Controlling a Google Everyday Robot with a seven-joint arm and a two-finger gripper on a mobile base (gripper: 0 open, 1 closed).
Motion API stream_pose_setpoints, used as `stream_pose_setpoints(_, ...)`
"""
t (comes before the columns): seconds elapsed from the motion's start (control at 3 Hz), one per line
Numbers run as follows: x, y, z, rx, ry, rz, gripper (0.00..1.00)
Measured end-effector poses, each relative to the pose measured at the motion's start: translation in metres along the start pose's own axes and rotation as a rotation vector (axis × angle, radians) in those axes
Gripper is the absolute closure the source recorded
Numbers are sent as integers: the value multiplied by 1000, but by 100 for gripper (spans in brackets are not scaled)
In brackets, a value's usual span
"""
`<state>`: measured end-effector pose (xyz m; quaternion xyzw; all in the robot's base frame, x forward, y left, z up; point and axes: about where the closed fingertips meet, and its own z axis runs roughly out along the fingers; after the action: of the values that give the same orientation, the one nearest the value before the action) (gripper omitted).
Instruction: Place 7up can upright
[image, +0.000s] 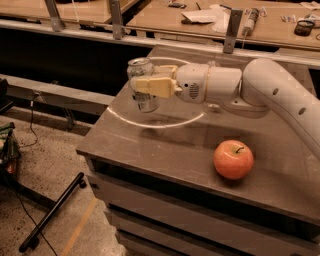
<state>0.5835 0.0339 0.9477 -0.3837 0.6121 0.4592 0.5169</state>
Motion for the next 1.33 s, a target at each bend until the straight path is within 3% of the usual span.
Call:
stream_pose_setpoints(0.67, 13, -9, -10, -1, -77, 1, 100)
stream_pose_setpoints(1.33, 20, -14, -16, -49, -135, -101, 100)
